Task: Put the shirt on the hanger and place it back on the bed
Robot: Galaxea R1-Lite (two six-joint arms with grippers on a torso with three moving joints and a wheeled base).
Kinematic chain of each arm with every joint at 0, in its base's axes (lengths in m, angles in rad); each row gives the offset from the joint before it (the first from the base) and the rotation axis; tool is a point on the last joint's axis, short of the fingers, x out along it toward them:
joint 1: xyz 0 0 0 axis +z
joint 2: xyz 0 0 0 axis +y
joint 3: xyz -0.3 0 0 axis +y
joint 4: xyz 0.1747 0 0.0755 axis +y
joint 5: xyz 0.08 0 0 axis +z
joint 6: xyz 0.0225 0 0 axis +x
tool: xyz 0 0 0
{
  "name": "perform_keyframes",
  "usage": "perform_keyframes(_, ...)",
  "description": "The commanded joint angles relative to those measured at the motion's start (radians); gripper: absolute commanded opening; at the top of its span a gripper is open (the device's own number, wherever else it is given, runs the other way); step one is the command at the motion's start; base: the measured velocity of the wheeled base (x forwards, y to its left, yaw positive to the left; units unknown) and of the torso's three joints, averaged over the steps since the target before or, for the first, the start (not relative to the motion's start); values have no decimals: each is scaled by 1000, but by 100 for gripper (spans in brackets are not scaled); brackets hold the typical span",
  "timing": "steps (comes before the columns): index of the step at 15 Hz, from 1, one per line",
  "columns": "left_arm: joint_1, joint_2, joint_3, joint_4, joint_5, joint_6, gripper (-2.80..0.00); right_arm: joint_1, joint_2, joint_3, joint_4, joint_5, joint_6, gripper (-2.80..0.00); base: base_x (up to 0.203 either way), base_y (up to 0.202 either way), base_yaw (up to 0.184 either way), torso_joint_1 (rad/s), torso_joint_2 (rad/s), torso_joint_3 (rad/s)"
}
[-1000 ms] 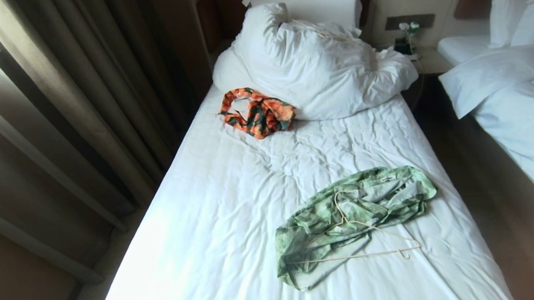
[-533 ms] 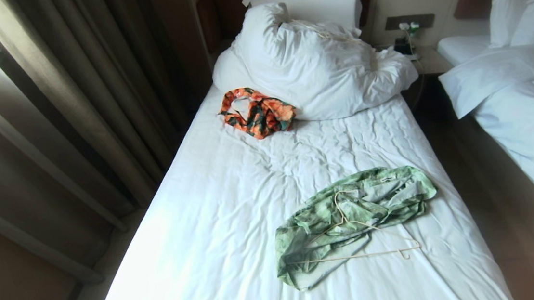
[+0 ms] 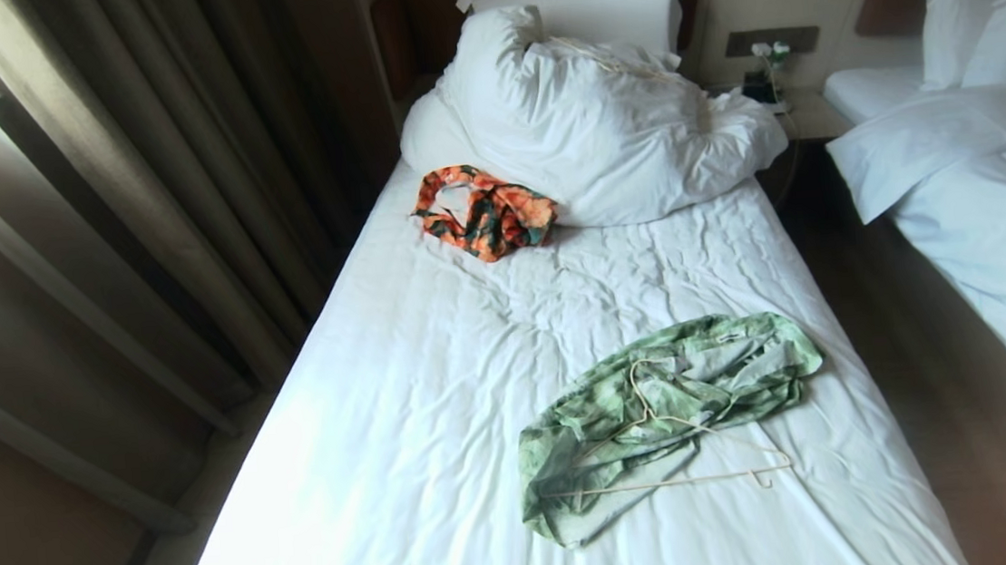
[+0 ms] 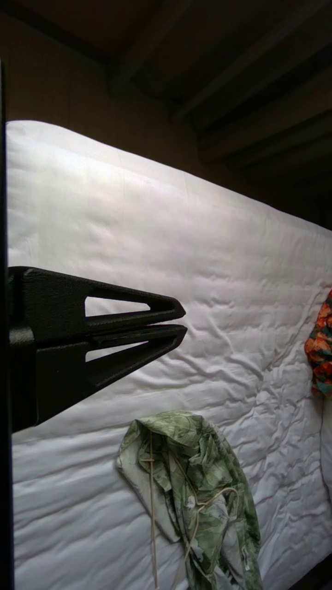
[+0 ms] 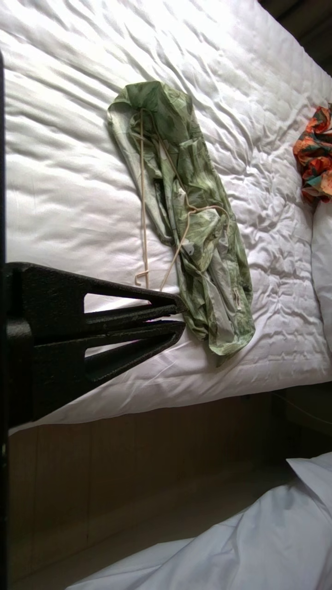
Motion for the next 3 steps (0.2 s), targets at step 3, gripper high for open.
perform_keyframes(3, 0, 2, 0, 0, 0, 0, -280, 0, 2, 21, -1, 0, 0, -280, 0, 0, 0, 0, 0, 0)
